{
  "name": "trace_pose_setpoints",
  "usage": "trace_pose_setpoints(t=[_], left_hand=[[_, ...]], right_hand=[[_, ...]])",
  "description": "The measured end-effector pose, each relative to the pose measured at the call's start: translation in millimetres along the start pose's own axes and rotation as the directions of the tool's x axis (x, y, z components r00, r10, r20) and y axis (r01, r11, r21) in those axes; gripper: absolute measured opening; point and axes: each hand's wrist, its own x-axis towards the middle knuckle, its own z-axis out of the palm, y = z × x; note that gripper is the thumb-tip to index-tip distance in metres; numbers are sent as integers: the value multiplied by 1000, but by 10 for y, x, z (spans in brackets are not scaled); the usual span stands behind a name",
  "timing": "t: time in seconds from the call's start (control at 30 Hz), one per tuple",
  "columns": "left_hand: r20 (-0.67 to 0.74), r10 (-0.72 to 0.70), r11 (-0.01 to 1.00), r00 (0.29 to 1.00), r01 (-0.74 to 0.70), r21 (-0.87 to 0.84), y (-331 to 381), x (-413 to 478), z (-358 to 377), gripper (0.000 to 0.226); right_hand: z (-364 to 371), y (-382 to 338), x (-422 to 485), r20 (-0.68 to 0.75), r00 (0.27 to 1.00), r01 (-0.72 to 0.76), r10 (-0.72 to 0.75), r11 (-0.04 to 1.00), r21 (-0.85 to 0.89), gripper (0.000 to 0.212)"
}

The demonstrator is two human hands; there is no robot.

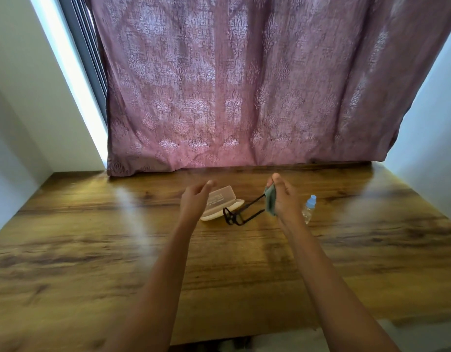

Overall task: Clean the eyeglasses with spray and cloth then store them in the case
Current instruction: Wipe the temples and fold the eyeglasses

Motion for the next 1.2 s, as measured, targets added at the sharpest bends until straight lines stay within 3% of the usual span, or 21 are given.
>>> trace_pose_setpoints(t=[0.17, 0.3, 0.4, 0.57, 0.87, 1.0, 1.1, 1.2], left_hand=[[226, 277, 939, 934, -313, 144, 145, -92, 97, 26], [241, 355, 794, 903, -427, 433, 188, -109, 106, 32], [265, 387, 697, 883, -469, 543, 160, -95, 108, 40], [262, 504, 614, 823, -555, 561, 176, -144, 102, 30], [274, 555, 591, 785, -605, 534, 133, -202, 92, 23], [254, 579, 571, 775, -608, 552, 94, -194, 84, 34], [208, 591, 577, 779, -589, 565, 79, -186, 84, 39], [190, 581, 576, 791, -565, 590, 77, -176, 78, 32]], right_hand=[[32, -22, 77, -136, 988, -40, 74, 971, 235, 38], [4, -37, 91, -201, 968, -83, 148, 950, 301, 37], [-20, -47, 86, -201, 961, -105, 191, 922, 373, 35], [-30, -10, 43, -198, 951, -139, 239, 897, 419, 33], [-95, 129, 37, -153, 925, -245, 348, 854, 458, 31], [-114, 147, 21, -158, 918, -299, 365, 895, 330, 35], [-157, 174, -4, -241, 903, -331, 355, 934, 137, 20], [-172, 86, -64, -358, 917, -168, 175, 984, 52, 18]])
